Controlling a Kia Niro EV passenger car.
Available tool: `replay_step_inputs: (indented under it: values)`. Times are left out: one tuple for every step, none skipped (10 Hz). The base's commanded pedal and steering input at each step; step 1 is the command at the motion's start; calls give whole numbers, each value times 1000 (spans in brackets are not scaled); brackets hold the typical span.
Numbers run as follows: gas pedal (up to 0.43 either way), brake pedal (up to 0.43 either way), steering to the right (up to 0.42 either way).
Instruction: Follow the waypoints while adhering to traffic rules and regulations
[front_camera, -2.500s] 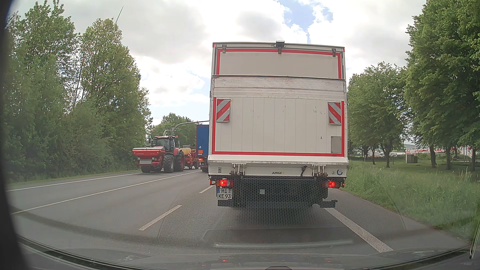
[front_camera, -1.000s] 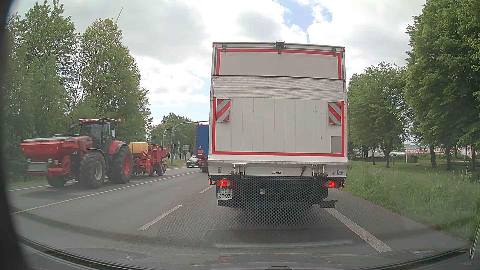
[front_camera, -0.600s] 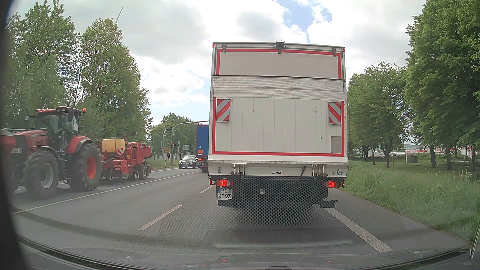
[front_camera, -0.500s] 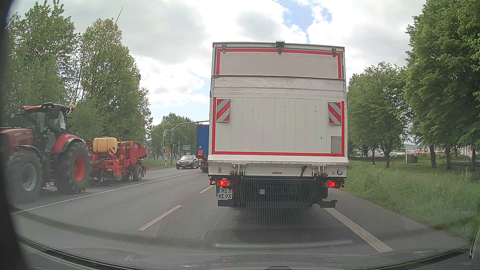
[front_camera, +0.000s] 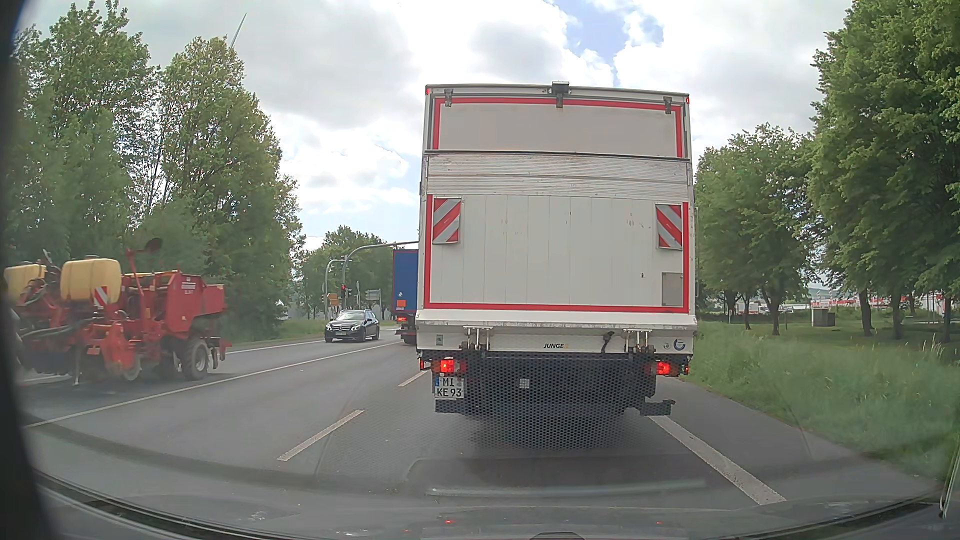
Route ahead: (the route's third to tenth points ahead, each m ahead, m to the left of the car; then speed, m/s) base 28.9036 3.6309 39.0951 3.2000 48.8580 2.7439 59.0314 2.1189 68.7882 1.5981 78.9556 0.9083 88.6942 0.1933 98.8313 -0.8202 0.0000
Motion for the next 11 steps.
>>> replay_step_inputs:
  values:
    - [0, 0, 0]
    - [0, 0, 0]
    - [0, 0, 0]
    - [0, 0, 0]
    - [0, 0, 0]
    - [0, 0, 0]
    - [0, 0, 0]
    - [0, 0, 0]
    - [0, 0, 0]
    - [0, 0, 0]
    - [0, 0, 0]
